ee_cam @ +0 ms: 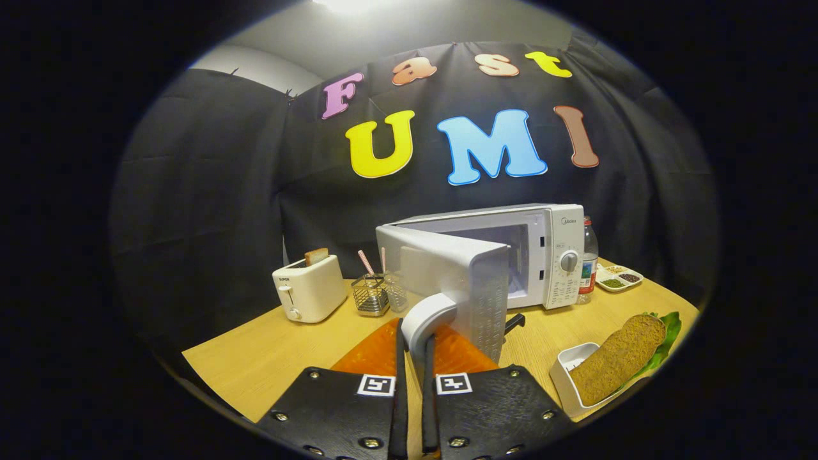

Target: Open the microwave, put the food inside, and close the microwave door.

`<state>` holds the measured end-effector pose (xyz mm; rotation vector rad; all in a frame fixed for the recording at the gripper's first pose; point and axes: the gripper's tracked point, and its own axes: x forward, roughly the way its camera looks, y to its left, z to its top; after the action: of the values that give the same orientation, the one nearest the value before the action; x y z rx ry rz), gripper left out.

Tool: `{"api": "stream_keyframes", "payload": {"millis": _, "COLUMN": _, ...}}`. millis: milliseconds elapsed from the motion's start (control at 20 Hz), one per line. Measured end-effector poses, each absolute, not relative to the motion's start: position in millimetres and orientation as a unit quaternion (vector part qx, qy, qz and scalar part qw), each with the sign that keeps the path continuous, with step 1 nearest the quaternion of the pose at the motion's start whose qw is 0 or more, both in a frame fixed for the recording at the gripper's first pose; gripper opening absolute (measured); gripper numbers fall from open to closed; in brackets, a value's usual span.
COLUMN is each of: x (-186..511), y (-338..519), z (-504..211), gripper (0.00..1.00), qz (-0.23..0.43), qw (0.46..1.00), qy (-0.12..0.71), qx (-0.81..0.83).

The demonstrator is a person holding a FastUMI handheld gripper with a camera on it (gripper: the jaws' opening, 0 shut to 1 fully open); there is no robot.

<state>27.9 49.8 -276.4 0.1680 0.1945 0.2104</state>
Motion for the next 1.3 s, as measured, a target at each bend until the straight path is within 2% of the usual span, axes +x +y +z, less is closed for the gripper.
{"api": "stream_keyframes", "payload": {"millis": 700, "x": 11.6, "y": 161.7, "z": -271.6, "gripper": 0.09, "qz": -0.029, "qw": 0.998, "qy": 0.032, "qx": 0.045}}
{"api": "stream_keyframes", "payload": {"millis": 950, "x": -7.5, "y": 190.2, "z": -273.2, "gripper": 0.11, "qz": 0.014, "qw": 0.999, "qy": 0.038, "qx": 0.034}}
{"api": "stream_keyframes", "payload": {"millis": 1050, "x": -24.8, "y": 203.0, "z": -264.5, "gripper": 0.22, "qz": 0.05, "qw": 0.998, "qy": 0.022, "qx": 0.023}}
{"api": "stream_keyframes", "payload": {"millis": 1150, "x": -41.8, "y": 205.3, "z": -254.9, "gripper": 0.51, "qz": 0.078, "qw": 0.997, "qy": 0.008, "qx": 0.017}}
{"api": "stream_keyframes", "payload": {"millis": 1250, "x": -54.8, "y": 200.4, "z": -248.2, "gripper": 0.64, "qz": 0.101, "qw": 0.995, "qy": 0.001, "qx": 0.011}}
{"api": "stream_keyframes", "payload": {"millis": 1300, "x": -60.3, "y": 197.5, "z": -248.0, "gripper": 0.75, "qz": 0.113, "qw": 0.994, "qy": 0.003, "qx": 0.004}}
